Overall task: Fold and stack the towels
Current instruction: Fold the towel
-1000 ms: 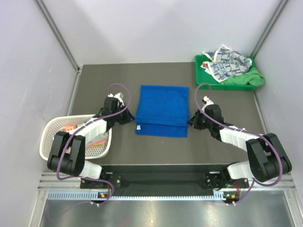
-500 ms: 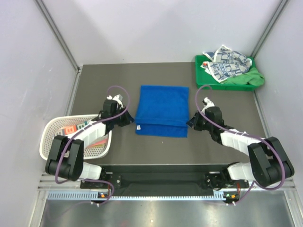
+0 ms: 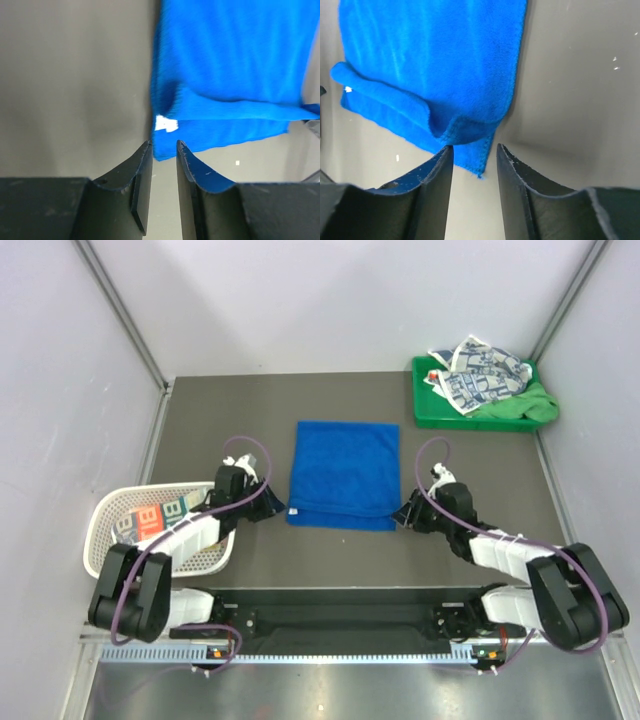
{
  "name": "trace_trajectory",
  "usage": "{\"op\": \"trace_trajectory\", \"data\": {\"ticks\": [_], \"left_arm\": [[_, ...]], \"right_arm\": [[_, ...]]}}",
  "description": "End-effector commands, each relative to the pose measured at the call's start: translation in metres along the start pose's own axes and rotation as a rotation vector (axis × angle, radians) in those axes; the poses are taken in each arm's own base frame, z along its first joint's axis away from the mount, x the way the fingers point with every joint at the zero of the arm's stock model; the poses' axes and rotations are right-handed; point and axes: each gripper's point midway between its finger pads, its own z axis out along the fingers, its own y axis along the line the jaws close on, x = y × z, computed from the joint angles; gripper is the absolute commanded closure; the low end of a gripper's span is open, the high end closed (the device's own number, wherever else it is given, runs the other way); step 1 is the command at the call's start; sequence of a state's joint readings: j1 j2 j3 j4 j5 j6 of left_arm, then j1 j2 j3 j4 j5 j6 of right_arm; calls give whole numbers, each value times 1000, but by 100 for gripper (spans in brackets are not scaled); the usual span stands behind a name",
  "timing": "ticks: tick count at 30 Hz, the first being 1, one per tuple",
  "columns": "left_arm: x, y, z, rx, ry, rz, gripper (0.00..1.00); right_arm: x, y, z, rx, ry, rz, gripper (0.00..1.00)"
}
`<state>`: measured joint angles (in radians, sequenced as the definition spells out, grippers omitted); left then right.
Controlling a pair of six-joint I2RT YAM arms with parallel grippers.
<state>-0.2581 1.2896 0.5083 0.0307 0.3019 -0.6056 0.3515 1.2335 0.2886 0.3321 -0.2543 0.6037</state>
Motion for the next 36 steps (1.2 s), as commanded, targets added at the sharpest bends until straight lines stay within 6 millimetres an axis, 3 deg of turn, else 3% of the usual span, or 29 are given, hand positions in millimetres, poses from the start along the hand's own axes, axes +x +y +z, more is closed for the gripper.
{"op": "trace_trajectory", "data": {"ticks": [1, 6, 9, 14, 15, 16, 18, 22, 26, 36], "left_arm": [[-24, -28, -14, 82, -79, 23, 70], [-44, -47, -17, 126, -123, 20, 70], [-56, -55, -6, 122, -139, 29, 70], [-61, -72, 26, 97, -111, 79, 69], [-72, -80, 30, 88, -125, 87, 69], [-68, -77, 41, 69, -100, 89, 69], [-72, -92, 49, 82, -99, 113, 69], [-55, -92, 72, 39, -36, 132, 70], [-32, -89, 82, 19, 18, 149, 71], [-1, -74, 73, -4, 60, 161, 72]], "right_arm": [[-15, 15, -9, -38, -59, -32, 59], [-31, 27, -27, -42, -121, -52, 58], [-45, 29, -34, -17, -168, -54, 56], [-56, 33, -22, 15, -152, -61, 61], [-49, 33, -15, 24, -127, -66, 61], [-48, 31, -11, 39, -120, -68, 62], [-40, 34, -1, 39, -86, -74, 66], [-25, 34, 5, 67, -58, -81, 69], [-10, 33, 4, 67, -38, -83, 69], [5, 28, 0, 70, -22, -91, 70]]}}
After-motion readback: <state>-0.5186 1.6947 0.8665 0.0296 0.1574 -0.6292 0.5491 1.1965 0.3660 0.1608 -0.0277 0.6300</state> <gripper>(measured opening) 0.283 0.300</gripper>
